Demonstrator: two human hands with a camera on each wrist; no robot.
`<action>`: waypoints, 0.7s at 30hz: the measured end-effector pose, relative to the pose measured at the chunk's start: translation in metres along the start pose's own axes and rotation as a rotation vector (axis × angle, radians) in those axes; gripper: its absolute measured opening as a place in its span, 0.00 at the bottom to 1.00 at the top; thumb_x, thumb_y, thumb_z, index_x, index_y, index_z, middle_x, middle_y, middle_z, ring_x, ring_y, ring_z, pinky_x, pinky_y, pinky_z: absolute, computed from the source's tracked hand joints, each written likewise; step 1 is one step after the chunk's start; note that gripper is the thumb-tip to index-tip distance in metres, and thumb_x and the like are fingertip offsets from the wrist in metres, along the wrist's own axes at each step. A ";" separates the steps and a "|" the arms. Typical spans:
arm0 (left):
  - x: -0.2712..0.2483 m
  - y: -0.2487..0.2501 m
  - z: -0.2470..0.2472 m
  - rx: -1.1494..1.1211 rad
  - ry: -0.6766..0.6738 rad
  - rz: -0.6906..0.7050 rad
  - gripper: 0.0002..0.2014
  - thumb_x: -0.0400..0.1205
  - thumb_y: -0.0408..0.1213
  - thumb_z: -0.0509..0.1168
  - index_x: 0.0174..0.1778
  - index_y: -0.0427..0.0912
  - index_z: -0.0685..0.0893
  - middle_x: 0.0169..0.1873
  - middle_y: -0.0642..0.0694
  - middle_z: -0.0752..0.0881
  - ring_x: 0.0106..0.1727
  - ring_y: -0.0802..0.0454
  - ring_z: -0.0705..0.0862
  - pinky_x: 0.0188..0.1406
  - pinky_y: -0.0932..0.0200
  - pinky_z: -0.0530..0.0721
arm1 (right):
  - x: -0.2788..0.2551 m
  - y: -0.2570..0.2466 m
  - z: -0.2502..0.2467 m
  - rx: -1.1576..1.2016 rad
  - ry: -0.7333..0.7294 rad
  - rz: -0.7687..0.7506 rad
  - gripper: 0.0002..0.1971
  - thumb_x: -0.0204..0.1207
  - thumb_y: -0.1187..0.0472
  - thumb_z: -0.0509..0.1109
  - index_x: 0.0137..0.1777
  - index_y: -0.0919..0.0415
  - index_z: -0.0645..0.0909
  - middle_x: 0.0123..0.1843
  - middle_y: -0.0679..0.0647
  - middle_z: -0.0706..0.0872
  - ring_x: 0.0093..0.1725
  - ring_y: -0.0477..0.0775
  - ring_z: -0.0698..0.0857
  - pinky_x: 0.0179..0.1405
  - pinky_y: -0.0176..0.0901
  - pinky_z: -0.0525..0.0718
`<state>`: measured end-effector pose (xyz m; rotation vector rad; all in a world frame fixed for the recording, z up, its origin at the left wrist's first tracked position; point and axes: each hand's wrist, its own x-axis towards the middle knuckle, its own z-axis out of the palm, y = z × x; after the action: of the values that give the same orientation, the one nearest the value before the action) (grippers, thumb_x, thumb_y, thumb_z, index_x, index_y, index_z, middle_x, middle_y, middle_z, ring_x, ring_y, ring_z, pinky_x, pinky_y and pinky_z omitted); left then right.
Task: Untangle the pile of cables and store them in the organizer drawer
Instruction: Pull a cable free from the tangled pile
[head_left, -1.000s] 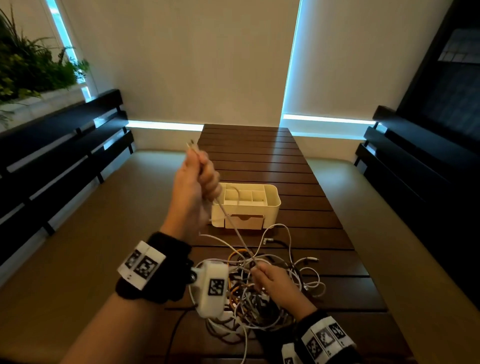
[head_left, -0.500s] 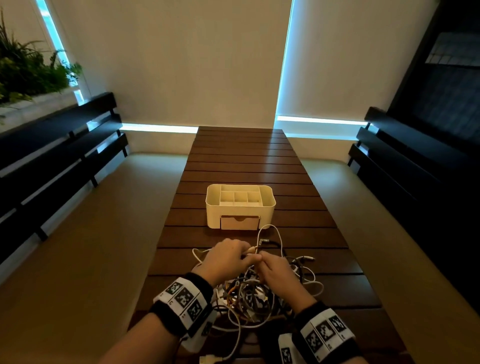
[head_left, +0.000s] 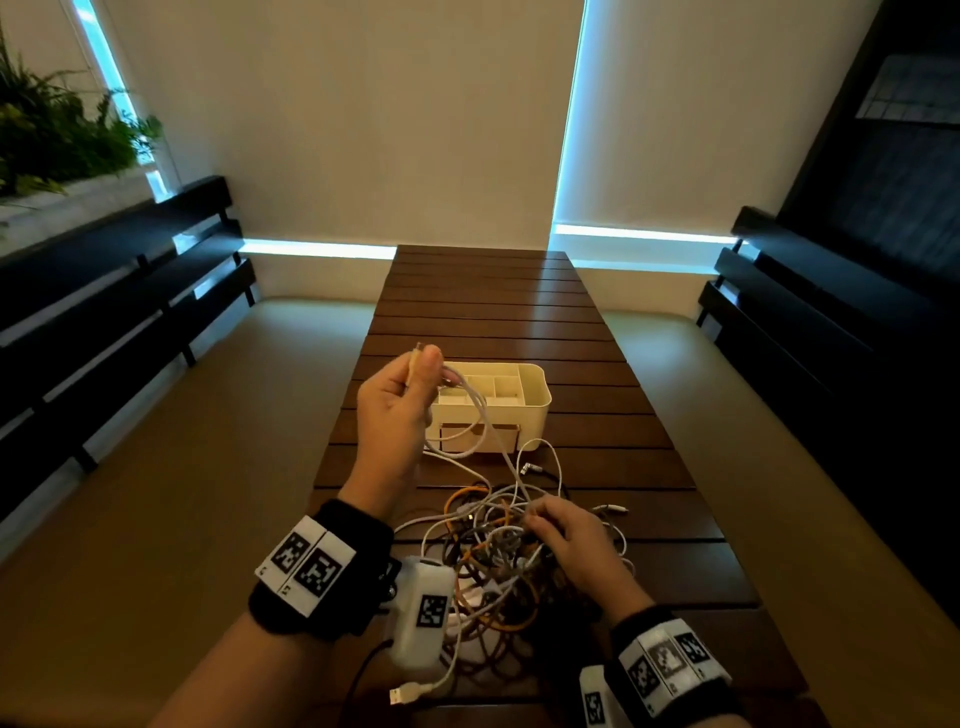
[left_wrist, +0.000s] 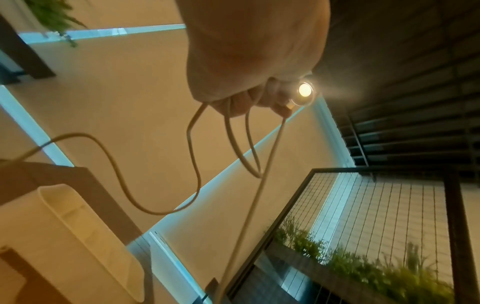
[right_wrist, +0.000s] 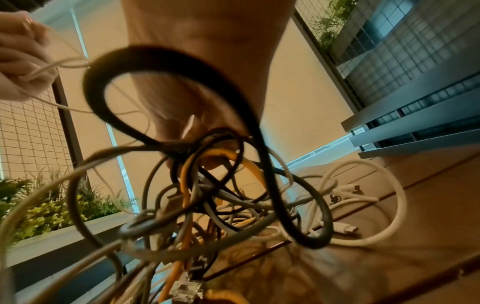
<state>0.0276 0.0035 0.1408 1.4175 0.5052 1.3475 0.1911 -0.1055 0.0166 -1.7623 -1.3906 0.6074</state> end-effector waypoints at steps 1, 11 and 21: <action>0.002 0.001 -0.003 -0.037 0.029 -0.011 0.17 0.82 0.48 0.61 0.30 0.50 0.87 0.19 0.56 0.74 0.21 0.62 0.65 0.22 0.67 0.65 | 0.001 0.001 0.000 -0.017 0.013 -0.007 0.09 0.79 0.64 0.66 0.41 0.48 0.80 0.42 0.42 0.81 0.42 0.34 0.80 0.43 0.25 0.74; -0.018 -0.039 0.002 0.957 -0.280 -0.028 0.34 0.70 0.45 0.77 0.70 0.60 0.71 0.66 0.57 0.67 0.48 0.62 0.75 0.38 0.75 0.75 | 0.012 -0.027 -0.018 -0.100 0.359 -0.049 0.08 0.77 0.60 0.69 0.38 0.62 0.83 0.37 0.50 0.82 0.37 0.41 0.79 0.36 0.30 0.73; -0.046 -0.066 0.007 0.844 -0.598 -0.301 0.30 0.66 0.68 0.69 0.60 0.56 0.85 0.73 0.62 0.59 0.63 0.62 0.72 0.63 0.57 0.77 | 0.014 -0.038 -0.025 -0.165 0.360 -0.025 0.11 0.82 0.54 0.58 0.43 0.58 0.76 0.34 0.50 0.83 0.37 0.52 0.82 0.38 0.51 0.81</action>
<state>0.0447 -0.0161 0.0647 2.2035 0.8830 0.3981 0.1920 -0.0961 0.0633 -1.8699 -1.2350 0.1516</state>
